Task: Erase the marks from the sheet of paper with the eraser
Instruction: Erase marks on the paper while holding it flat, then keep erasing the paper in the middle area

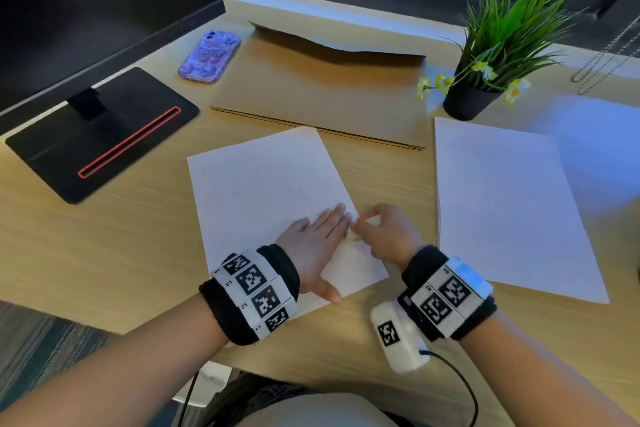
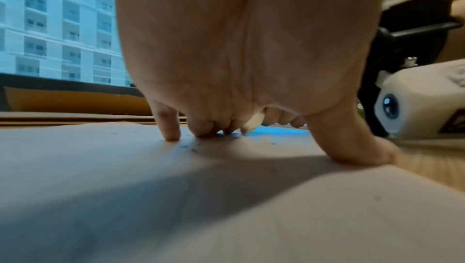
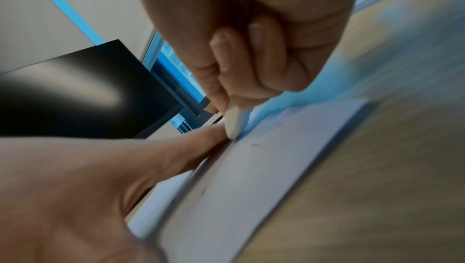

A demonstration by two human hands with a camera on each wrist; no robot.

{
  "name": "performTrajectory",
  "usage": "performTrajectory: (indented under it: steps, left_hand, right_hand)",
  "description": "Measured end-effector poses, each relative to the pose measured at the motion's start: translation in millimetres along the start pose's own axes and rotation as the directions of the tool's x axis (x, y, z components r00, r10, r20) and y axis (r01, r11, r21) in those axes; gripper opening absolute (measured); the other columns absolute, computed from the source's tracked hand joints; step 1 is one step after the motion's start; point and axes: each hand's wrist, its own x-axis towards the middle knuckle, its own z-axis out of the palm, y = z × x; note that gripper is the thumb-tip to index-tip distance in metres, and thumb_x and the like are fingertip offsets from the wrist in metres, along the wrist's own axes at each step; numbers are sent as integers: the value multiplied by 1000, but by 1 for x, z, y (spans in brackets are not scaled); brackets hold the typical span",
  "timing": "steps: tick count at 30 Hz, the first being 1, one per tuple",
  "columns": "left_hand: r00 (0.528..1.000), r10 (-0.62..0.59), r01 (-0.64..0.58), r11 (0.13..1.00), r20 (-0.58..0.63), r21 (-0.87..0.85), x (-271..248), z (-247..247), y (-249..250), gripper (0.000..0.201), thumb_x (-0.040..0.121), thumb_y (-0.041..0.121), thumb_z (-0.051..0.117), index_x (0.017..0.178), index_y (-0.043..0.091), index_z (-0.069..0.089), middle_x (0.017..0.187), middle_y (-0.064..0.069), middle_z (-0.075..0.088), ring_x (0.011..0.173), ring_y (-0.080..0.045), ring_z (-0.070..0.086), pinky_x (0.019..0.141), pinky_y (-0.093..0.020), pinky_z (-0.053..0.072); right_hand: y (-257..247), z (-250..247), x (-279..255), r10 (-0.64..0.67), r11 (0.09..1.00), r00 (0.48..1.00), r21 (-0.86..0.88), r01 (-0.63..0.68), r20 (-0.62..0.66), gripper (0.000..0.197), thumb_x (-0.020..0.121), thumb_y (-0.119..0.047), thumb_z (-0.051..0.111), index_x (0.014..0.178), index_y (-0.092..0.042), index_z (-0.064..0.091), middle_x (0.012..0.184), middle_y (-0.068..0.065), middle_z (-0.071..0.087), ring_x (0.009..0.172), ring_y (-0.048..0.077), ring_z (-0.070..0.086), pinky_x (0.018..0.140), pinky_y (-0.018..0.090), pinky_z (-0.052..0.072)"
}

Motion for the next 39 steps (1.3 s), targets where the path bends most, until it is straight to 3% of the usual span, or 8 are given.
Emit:
performTrajectory:
  steps: [7,11,16,22,25,29,36,39]
  left_hand:
    - [985,-145,66,805,-88,-590,-9,-24,-19,82,89,36,60,151,19,10,153,-3,28,138,-19,32,109,-27,26]
    - [870,-387,72,713,-305,-698,-21,-35,-39,14,92,19,58,101,13,67,93,-4,70,87,-16,66,90,-31,50]
    - [793,-487,103,701,-367,-706,-33,-38,-61,24,91,26,60,71,13,60,66,3,64,57,-8,59,59,-22,44]
    - [801,-483,102,693,-354,-714,-37,-32,-73,18,89,22,64,71,16,63,65,4,63,63,-4,55,63,-20,41]
    - [848,-410,93,738,-335,-668,-35,-32,-75,14,89,16,63,103,16,67,103,2,65,101,-11,58,87,-20,39]
    - [971,-240,234,931,13,-280,-29,-24,-78,102,78,36,74,152,24,5,158,3,-8,146,-20,-9,117,-38,4]
    - [951,-273,290,950,144,-117,-25,-19,-81,124,72,41,77,148,25,-19,153,1,-29,144,-26,-18,115,-53,6]
    - [951,-268,286,951,152,-114,-25,-20,-82,124,72,42,77,147,25,-21,153,1,-30,144,-27,-18,115,-53,6]
  right_hand:
    - [6,-28,-6,52,952,996,297,-71,69,13,98,-18,45,90,-10,53,59,3,52,41,13,45,37,20,31]
    - [6,-38,-9,42,844,993,528,-93,108,6,97,-15,50,97,-10,52,69,7,62,47,13,58,40,19,43]
    - [10,-32,-10,9,707,963,680,-196,269,10,94,-10,50,97,-6,59,74,5,71,64,12,69,55,20,56]
    - [8,-11,-10,-19,730,916,632,-261,400,25,97,-25,45,99,-3,56,63,7,56,60,20,66,57,27,57]
    - [6,-9,-11,-17,724,913,635,-271,408,29,97,-31,43,95,-4,54,62,8,58,61,22,66,56,28,57]
    - [5,-3,-13,-93,707,887,657,-261,452,34,92,-34,44,84,-4,57,77,12,69,77,24,69,70,28,57]
    - [-3,41,-17,-177,898,541,360,-253,822,47,72,-49,60,100,-11,58,91,3,72,88,13,68,82,22,53]
    - [-1,54,-14,-124,912,491,294,-287,862,41,80,-44,52,103,-11,57,91,-3,72,88,9,68,82,20,52]
